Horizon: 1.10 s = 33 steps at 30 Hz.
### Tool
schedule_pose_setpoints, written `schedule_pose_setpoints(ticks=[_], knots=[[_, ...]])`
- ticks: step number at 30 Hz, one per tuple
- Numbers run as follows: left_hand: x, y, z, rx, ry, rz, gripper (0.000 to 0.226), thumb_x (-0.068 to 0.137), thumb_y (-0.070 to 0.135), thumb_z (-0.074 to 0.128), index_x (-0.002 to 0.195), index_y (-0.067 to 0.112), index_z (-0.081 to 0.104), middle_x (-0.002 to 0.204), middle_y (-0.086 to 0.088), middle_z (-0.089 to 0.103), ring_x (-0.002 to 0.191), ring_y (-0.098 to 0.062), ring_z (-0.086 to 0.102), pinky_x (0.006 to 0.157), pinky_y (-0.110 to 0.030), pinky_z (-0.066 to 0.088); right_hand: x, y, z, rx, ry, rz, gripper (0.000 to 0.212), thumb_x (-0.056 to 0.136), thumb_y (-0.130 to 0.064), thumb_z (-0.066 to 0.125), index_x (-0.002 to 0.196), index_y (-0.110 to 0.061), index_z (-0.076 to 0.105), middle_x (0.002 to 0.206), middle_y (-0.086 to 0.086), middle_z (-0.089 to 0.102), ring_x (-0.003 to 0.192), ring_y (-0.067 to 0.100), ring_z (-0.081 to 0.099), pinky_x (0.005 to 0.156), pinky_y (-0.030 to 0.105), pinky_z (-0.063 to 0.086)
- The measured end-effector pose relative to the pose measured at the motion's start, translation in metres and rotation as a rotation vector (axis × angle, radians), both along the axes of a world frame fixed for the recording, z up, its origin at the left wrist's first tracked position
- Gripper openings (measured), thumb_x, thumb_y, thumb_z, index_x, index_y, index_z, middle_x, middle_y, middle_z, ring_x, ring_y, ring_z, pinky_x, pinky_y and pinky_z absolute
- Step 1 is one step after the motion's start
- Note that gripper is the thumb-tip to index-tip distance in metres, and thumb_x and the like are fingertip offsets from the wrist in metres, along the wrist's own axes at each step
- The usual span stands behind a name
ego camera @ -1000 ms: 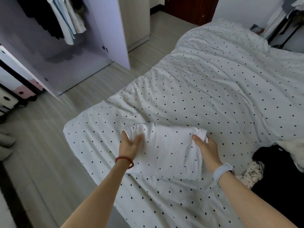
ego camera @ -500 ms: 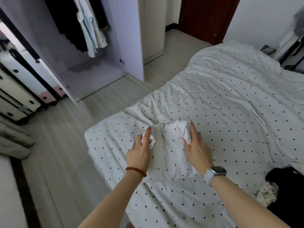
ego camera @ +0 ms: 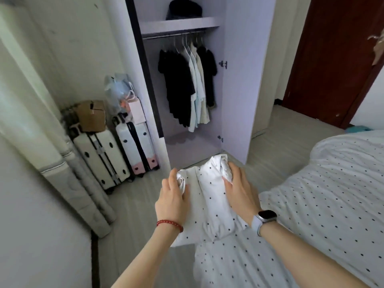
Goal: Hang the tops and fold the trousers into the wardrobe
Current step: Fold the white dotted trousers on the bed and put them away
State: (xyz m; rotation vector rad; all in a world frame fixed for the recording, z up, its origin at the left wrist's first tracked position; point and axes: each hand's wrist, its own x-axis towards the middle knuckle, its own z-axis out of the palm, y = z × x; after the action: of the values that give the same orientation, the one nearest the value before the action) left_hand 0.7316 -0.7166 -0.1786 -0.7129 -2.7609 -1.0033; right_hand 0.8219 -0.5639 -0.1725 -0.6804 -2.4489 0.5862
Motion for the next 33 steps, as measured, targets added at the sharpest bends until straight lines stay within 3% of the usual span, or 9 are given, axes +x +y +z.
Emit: schedule_pose_setpoints(ticks=[7,14,17,23,28,30,33], knots=[[-0.167,-0.045,0.064,0.035,0.057,-0.027,0.062,0.094,0.036,0.047,0.145,0.017,0.018,0.131,-0.005,0.039,0.090,-0.025,0.057,0.064,-0.033,0.047,-0.153,-0.047,0.067,-0.040,0.120,0.021,0.039,0.098,-0.026,0.041,0.136,-0.017,0.037,0.125,0.006,0.049,0.091,0.036,0.058,0.071,0.043,0.049],[-0.253,-0.001,0.093,0.052,0.050,-0.126,0.059,0.094,0.032,0.049,0.144,0.018,0.020,0.133,-0.006,0.038,0.088,-0.027,0.057,0.065,-0.032,0.043,-0.231,-0.009,0.092,-0.066,0.123,-0.064,0.039,0.098,-0.027,0.039,0.135,-0.015,0.036,0.130,0.007,0.048,0.100,0.037,0.056,0.076,0.042,0.046],[-0.276,0.040,0.095,0.077,0.041,-0.193,0.059,0.093,0.029,0.049,0.144,0.019,0.020,0.136,-0.006,0.036,0.093,-0.030,0.057,0.072,-0.037,0.048,-0.252,0.033,0.091,-0.077,0.153,-0.115,0.038,0.098,-0.025,0.040,0.135,-0.014,0.037,0.130,0.007,0.049,0.100,0.038,0.055,0.079,0.044,0.045],[-0.334,0.148,0.093,0.102,0.093,-0.296,0.062,0.092,0.023,0.053,0.145,0.020,0.018,0.129,-0.008,0.039,0.085,-0.026,0.057,0.073,-0.039,0.053,-0.311,0.142,0.075,-0.111,0.243,-0.189,0.038,0.099,-0.025,0.038,0.135,-0.013,0.036,0.133,0.008,0.046,0.107,0.034,0.053,0.077,0.035,0.037],[-0.426,0.283,0.111,0.143,0.112,-0.236,0.063,0.088,-0.001,0.042,0.144,0.021,0.021,0.128,-0.008,0.039,0.072,-0.025,0.051,0.060,-0.035,0.044,-0.407,0.276,0.088,-0.152,0.339,-0.154,0.038,0.099,-0.027,0.037,0.136,-0.016,0.036,0.136,0.006,0.044,0.109,0.033,0.053,0.077,0.031,0.032],[-0.468,0.343,0.135,0.177,0.115,-0.215,0.063,0.088,-0.001,0.040,0.143,0.023,0.022,0.133,-0.006,0.038,0.078,-0.026,0.051,0.065,-0.033,0.042,-0.451,0.334,0.107,-0.163,0.402,-0.140,0.037,0.100,-0.027,0.036,0.135,-0.016,0.037,0.134,0.005,0.045,0.108,0.031,0.053,0.078,0.031,0.035],[-0.516,0.404,0.167,0.262,0.107,-0.178,0.059,0.091,0.000,0.040,0.142,0.025,0.024,0.139,-0.001,0.036,0.104,-0.030,0.053,0.078,-0.030,0.040,-0.499,0.395,0.136,-0.193,0.446,-0.140,0.035,0.100,-0.028,0.036,0.133,-0.018,0.037,0.132,0.003,0.045,0.107,0.030,0.053,0.078,0.032,0.038]])
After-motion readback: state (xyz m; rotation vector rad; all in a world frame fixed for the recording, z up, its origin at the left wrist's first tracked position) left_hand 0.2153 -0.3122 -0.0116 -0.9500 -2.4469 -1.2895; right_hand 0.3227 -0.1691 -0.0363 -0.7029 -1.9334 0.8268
